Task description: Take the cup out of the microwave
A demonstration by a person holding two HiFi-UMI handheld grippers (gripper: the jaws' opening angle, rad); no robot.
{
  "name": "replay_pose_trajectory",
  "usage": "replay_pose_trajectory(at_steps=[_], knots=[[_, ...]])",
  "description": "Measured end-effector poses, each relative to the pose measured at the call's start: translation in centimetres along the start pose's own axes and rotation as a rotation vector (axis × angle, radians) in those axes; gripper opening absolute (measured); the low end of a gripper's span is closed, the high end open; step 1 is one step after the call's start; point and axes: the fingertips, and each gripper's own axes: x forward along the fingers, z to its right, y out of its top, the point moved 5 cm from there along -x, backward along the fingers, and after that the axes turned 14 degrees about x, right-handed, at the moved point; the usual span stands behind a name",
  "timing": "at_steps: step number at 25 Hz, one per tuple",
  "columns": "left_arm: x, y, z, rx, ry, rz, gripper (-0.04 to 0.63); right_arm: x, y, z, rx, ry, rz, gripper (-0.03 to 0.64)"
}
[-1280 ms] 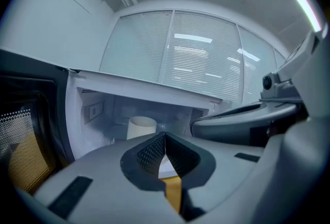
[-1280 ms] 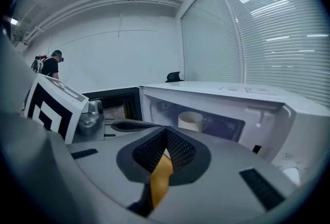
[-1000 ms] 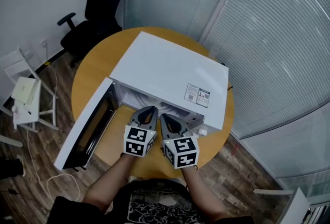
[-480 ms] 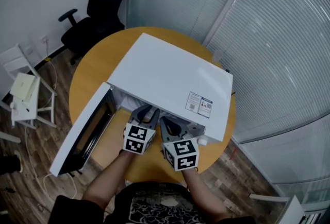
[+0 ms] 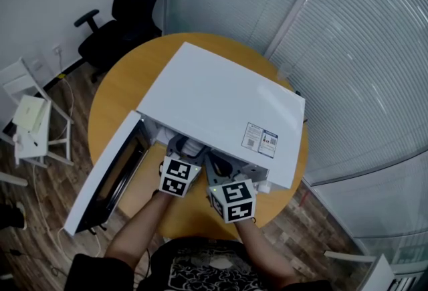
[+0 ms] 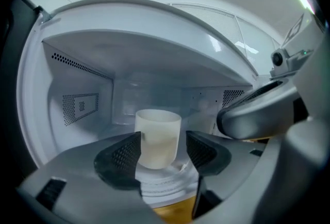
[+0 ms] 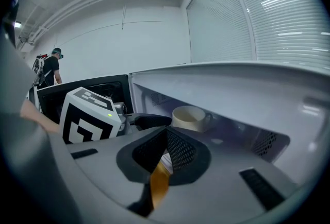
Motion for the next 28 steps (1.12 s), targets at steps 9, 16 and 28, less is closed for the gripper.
replay_pose_trajectory(at_steps=[9, 16, 28], knots=[[1.6, -0.5, -0.9, 0.013, -0.048, -0.019, 0.347, 0.5, 0.1, 0.3, 0.019, -0.010, 0.006, 0.016], [3.0, -0.3, -1.0, 0.030, -0.068, -0.017, 0.416, 0.4, 0.0, 0.7, 0.026, -0.023, 0.010, 0.015], [4.4, -0.3, -0.8, 0.060, -0.098, -0.041, 0.477, -0.1, -0.1, 1.4, 0.036, -0.043, 0.015, 0.015]])
